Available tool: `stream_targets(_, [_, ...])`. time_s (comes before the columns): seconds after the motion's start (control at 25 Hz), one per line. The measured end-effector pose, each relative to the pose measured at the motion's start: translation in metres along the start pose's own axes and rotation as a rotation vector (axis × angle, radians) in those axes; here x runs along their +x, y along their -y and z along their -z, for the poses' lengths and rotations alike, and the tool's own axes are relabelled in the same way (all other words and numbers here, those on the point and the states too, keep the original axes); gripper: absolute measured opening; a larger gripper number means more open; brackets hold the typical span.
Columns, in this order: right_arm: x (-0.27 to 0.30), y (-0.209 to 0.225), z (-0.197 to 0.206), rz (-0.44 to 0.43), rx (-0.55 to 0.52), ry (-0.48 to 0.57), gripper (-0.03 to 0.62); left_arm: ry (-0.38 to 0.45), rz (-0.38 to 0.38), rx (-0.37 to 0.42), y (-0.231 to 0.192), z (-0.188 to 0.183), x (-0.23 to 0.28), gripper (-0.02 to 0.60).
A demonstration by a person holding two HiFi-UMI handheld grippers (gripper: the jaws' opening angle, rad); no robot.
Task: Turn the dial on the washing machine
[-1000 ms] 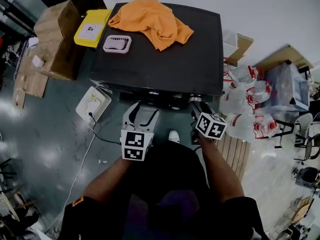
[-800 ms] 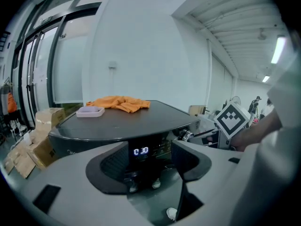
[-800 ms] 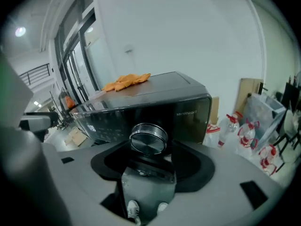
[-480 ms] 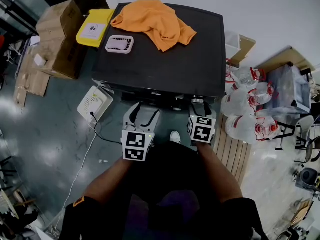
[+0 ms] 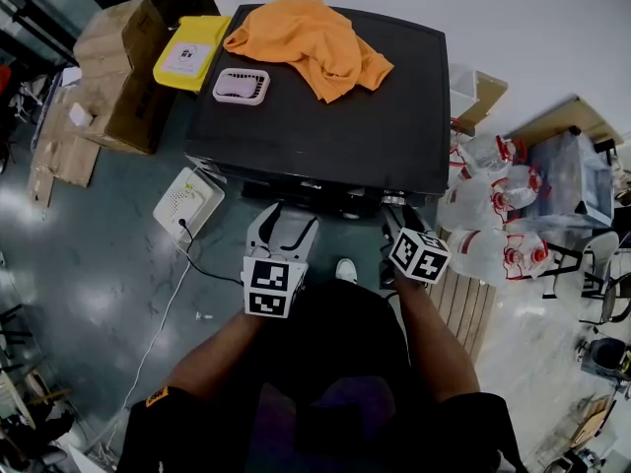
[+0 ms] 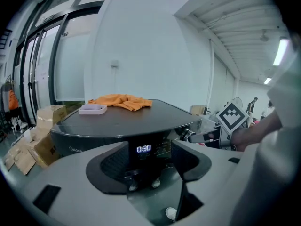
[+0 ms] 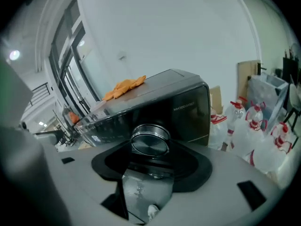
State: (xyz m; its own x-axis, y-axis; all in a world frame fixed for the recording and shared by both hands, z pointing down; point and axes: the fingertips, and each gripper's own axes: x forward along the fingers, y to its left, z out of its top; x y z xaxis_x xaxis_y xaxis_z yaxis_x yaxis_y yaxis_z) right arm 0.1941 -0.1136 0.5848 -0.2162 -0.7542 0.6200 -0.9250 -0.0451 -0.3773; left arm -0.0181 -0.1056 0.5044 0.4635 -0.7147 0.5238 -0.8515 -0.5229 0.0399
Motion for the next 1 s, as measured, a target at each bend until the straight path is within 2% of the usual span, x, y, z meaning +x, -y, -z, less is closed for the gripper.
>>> stream_targets(0.16, [0.0,0.001,0.001,-0.077,0.093,0.014,0.262,-0.002,0.001,-0.007,0.0,0.001,0.0,0.29])
stream_targets(0.28, [0.001,0.001,0.001,-0.081,0.083,0.007,0.265,-0.003,0.001,-0.003,0.001,0.001,0.001,0.29])
stream_targets(0.4, [-0.001,0.001,0.001,-0.004,-0.023,-0.001,0.271,-0.002,-0.001,0.005,0.004,0.001,0.0,0.29])
stream_targets(0.56, [-0.004,-0.003,0.001,0.151,-0.295,-0.005,0.293,-0.002,-0.007,0.019,0.004,0.0,-0.002,0.29])
stream_targets(0.64, [-0.005,-0.007,-0.001,0.203,-0.403,-0.001,0.293,-0.003,-0.01,0.023,0.004,0.0,-0.004,0.29])
stream_targets(0.8, [-0.004,-0.015,-0.006,0.232,-0.479,-0.007,0.291,-0.005,-0.017,0.032,0.002,0.0,-0.007,0.29])
stream_targets(1.0, [-0.001,-0.012,-0.005,0.254,-0.462,-0.022,0.278,-0.007,-0.016,0.039,0.001,0.001,-0.008,0.29])
